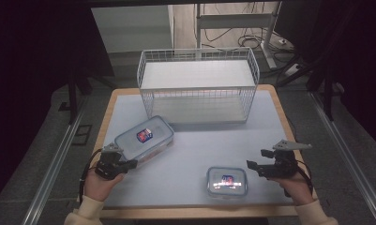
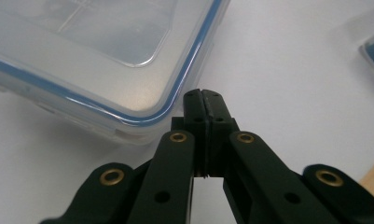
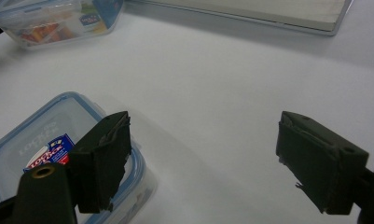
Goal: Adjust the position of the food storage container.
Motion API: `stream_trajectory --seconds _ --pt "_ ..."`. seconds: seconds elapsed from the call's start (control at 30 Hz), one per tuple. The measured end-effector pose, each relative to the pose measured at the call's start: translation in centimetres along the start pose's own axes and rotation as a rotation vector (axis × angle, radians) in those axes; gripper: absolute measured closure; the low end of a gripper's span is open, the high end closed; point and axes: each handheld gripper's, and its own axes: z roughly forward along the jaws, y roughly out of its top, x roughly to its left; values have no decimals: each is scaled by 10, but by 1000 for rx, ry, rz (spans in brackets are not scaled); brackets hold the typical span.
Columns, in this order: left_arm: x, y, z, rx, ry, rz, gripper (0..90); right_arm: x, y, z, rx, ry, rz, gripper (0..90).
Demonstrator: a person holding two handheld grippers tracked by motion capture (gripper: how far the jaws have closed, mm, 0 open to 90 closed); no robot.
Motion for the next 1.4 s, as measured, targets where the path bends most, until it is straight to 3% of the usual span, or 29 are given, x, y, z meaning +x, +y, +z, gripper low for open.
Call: stream_trajectory --seconds 0.3,0.37,0.5,0.6,0.67,0.83,1.1,1.23,1.4 --pt "15 0 -4 6 18 -18 900 1 0 0 0 -3 -3 179" --pt "13 0 -3 22 24 -2 900 1 0 0 2 -3 -5 179" --pt "10 -1 5 44 -5 10 900 0 0 1 4 -2 -1 179" --pt "10 1 12 66 37 18 900 0 0 1 5 -3 -2 179" --pt "14 1 13 66 34 4 900 0 0 1 4 -4 -4 179" --pt "25 1 11 59 75 -23 900 0 0 1 4 -5 -4 179" --pt "56 3 9 44 112 -93 900 -1 1 2 5 2 -1 179" --pt "71 3 8 26 98 -139 900 -3 1 4 1 -3 6 180" --pt "76 1 8 15 94 -158 900 -5 2 8 8 1 11 180"
